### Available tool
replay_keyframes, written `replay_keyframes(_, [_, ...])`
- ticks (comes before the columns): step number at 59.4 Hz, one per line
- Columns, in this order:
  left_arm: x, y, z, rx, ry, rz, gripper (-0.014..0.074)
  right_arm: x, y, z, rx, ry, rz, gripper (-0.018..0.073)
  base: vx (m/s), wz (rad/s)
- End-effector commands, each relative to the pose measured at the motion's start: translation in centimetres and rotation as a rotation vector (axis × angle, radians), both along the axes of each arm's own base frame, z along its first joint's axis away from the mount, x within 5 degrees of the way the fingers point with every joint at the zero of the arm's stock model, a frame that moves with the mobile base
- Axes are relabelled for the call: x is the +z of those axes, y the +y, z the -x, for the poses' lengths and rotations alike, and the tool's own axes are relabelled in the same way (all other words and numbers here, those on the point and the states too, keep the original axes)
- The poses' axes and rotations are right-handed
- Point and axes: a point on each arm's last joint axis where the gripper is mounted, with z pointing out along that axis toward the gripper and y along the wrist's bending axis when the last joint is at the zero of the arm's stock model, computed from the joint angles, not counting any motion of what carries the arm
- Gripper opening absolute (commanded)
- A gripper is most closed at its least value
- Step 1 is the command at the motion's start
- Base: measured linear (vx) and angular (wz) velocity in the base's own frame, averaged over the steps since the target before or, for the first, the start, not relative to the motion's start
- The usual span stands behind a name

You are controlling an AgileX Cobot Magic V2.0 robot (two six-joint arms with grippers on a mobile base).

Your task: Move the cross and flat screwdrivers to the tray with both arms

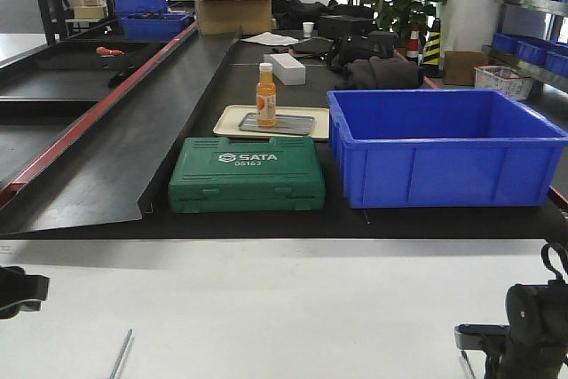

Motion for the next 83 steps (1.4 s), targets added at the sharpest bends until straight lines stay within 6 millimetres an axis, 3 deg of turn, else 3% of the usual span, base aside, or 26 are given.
replay_keyframes(1, [0.3,-0.3,-2.5,0.014,0.001,0.023,0.0513,1.0,0.1,-0.2,-0.007,-0.024,-0.018,-0.0011,0.0,0.0])
replay_keyframes(12, [-3.2,-1.0,-5.8,0.009,0.116,0.05,0.0513,1.0,0.1,-0.2,-0.007,-0.025,-0.018,-0.0011,0.0,0.0])
replay_keyframes(19, [-5.5,-2.1,-6.8,-0.013,0.178,0.055,0.0513,1.0,0.1,-0.2,-0.007,-0.029,-0.018,-0.0011,0.0,0.0])
replay_keyframes(28, [-8.2,-3.6,-7.9,-0.084,0.213,0.022,0.0513,1.0,0.1,-0.2,-0.007,-0.029,-0.018,-0.0008,0.0,0.0])
replay_keyframes(50, [-13.6,-3.7,-9.3,-0.051,0.343,0.022,0.0513,1.0,0.1,-0.3,-0.007,-0.035,-0.018,-0.0008,0.0,0.0])
replay_keyframes(83, [-16.6,-3.8,-9.2,-0.051,0.462,0.012,0.0513,1.0,0.4,-0.3,-0.038,-0.038,-0.051,-0.0008,0.0,0.0])
